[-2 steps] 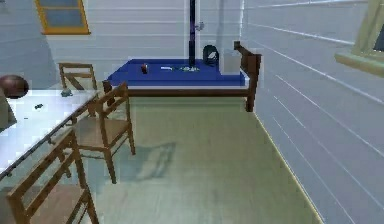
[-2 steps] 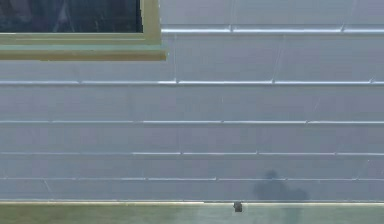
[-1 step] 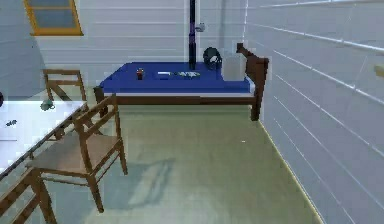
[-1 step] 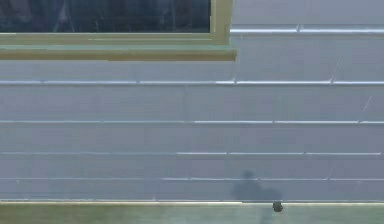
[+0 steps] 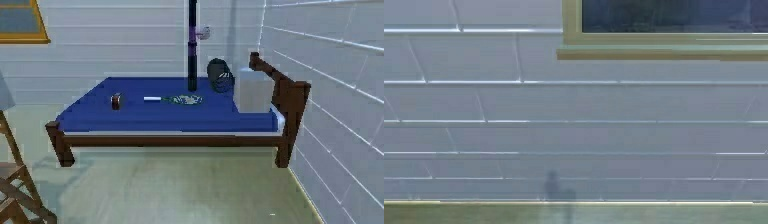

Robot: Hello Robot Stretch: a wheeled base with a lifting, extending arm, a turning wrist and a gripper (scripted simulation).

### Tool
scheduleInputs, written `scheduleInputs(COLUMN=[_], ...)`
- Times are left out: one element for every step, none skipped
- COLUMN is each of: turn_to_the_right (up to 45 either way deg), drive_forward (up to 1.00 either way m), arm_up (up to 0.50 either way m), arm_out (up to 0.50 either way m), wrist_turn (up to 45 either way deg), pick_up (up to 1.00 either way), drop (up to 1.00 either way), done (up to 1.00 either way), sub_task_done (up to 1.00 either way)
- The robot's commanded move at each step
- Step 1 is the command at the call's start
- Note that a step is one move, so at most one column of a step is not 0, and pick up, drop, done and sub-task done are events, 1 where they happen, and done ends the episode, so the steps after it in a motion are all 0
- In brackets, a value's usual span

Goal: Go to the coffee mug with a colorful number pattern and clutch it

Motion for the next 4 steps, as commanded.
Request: scheduleInputs(turn_to_the_right=[-45.0, -45.0, -45.0, -18.0], drive_forward=[0.0, 0.0, 0.0, 0.0], arm_up=[0.0, 0.0, 0.0, 0.0], arm_out=[0.0, 0.0, 0.0, 0.0], wrist_turn=[0.0, 0.0, 0.0, 0.0], pick_up=[0.0, 0.0, 0.0, 0.0], drop=[0.0, 0.0, 0.0, 0.0], done=[0.0, 0.0, 0.0, 0.0], sub_task_done=[0.0, 0.0, 0.0, 0.0])
